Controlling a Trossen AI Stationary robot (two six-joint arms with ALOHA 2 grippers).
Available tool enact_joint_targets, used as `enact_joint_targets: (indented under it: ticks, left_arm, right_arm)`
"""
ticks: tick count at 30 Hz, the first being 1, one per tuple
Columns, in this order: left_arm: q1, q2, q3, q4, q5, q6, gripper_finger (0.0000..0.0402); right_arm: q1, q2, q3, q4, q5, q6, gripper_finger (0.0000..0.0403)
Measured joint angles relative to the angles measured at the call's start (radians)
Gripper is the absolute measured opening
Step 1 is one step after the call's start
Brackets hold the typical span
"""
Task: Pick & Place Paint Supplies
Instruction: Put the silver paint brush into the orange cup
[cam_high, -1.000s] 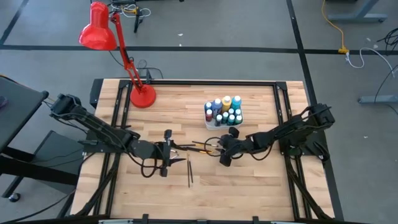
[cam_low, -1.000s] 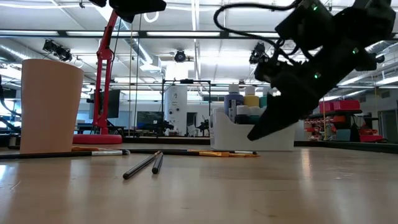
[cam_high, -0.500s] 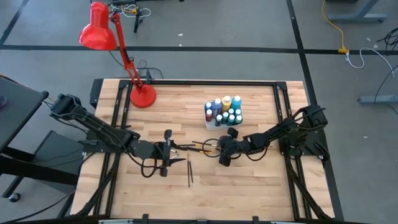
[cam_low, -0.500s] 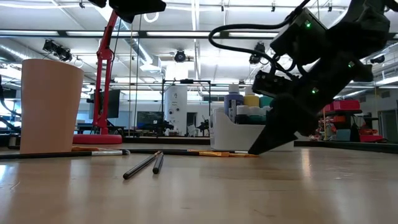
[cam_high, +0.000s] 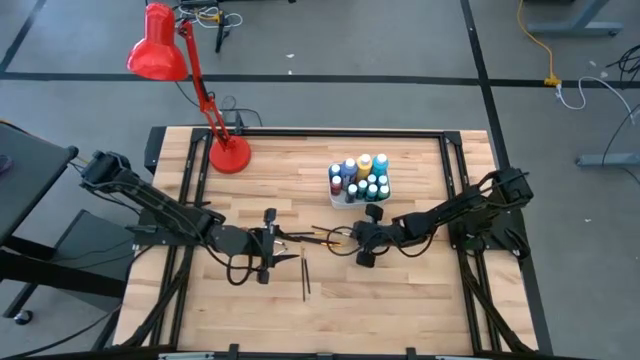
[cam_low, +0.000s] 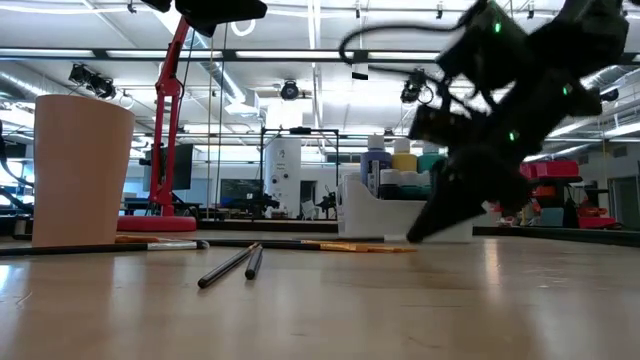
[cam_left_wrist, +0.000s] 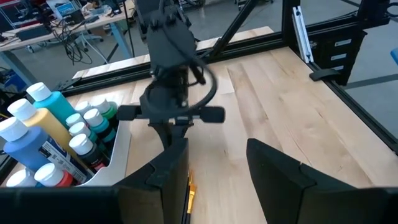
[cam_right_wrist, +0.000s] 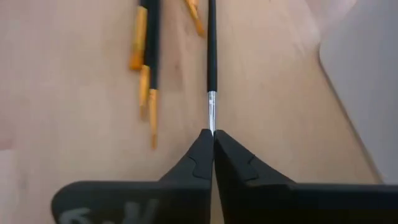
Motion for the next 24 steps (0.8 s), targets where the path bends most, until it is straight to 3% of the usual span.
enact_joint_targets:
  ticks: [6, 12, 14, 20, 24]
  left_arm:
    - [0.0, 0.0, 0.0, -0.002, 0.002, 0.0, 0.0171]
    - [0.002, 0.0, 0.0, 0.004, 0.082, 0.052, 0.0171]
    - [0.002, 0.0, 0.0, 0.016, 0.078, 0.032, 0.0171]
    - [0.008, 0.0, 0.0, 0.082, 0.014, 0.044, 0.0171]
    - [0.051, 0.0, 0.0, 0.094, 0.04, 0.042, 0.0171]
  right_arm:
    - [0.024, -0.096, 0.13, -0.228, 0.056, -0.082, 0.0002]
    - [0.06, -0.117, 0.312, -0.406, 0.06, -0.25, 0.0001]
    - [0.074, -0.117, 0.353, -0.411, 0.071, -0.332, 0.0001]
    - [0.125, -0.117, 0.406, -0.357, 0.262, -0.656, 0.0]
    - [0.136, -0.117, 0.407, -0.23, 0.269, -0.905, 0.0]
